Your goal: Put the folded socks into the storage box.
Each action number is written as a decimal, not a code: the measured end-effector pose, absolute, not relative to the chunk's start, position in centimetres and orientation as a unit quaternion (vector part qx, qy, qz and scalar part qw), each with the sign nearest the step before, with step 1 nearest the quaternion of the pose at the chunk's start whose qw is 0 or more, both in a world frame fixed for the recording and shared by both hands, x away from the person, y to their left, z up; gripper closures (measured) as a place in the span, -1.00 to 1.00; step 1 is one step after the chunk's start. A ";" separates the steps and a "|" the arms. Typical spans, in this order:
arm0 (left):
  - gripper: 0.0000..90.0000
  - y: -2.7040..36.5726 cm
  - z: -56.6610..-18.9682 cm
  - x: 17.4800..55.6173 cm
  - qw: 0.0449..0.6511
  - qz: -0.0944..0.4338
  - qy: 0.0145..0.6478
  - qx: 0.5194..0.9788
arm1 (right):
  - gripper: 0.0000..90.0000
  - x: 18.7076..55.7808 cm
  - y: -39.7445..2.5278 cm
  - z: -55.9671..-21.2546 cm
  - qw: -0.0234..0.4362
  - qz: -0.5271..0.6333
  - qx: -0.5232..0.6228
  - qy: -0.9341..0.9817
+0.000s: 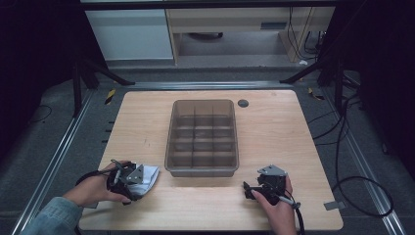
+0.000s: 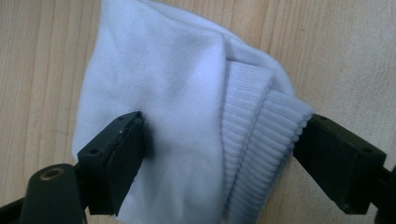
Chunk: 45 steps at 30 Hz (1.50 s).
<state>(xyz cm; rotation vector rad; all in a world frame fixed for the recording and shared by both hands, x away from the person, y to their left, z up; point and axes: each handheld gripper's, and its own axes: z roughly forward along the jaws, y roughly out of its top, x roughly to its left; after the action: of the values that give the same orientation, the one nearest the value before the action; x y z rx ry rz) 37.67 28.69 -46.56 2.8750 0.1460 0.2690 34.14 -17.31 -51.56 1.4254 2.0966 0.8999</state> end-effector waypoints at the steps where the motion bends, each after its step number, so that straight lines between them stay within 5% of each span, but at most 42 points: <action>1: -0.67 28.7 -46.6 37.7 0.123 0.089 0.044 0.987 | -0.98 34.1 -17.3 -51.6 0.224 0.326 0.516 0.760; 7: -0.67 28.3 -46.8 37.5 0.105 0.104 0.030 0.989 | -0.98 34.1 -17.3 -51.6 0.224 0.326 0.516 0.760; 17: -0.08 29.0 -45.9 38.6 0.128 0.089 0.058 0.986 | -0.98 34.1 -17.3 -51.6 0.224 0.326 0.516 0.759; 21: 0.34 29.3 -45.3 39.4 0.136 0.059 0.072 0.986 | -0.98 34.1 -17.3 -51.6 0.224 0.326 0.516 0.759; 25: 0.49 29.0 -45.2 39.5 0.131 0.051 0.076 0.987 | -0.98 34.1 -17.3 -51.6 0.224 0.326 0.516 0.759; 45: 0.55 28.8 -42.5 39.7 0.124 0.039 0.070 0.989 | -0.98 34.1 -17.3 -51.6 0.224 0.326 0.517 0.759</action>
<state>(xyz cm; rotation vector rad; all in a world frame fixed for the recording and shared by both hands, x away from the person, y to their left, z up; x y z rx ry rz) 39.67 28.84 -42.52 2.8841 0.2039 0.1150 34.14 -17.30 -51.56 1.4258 2.0964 0.9003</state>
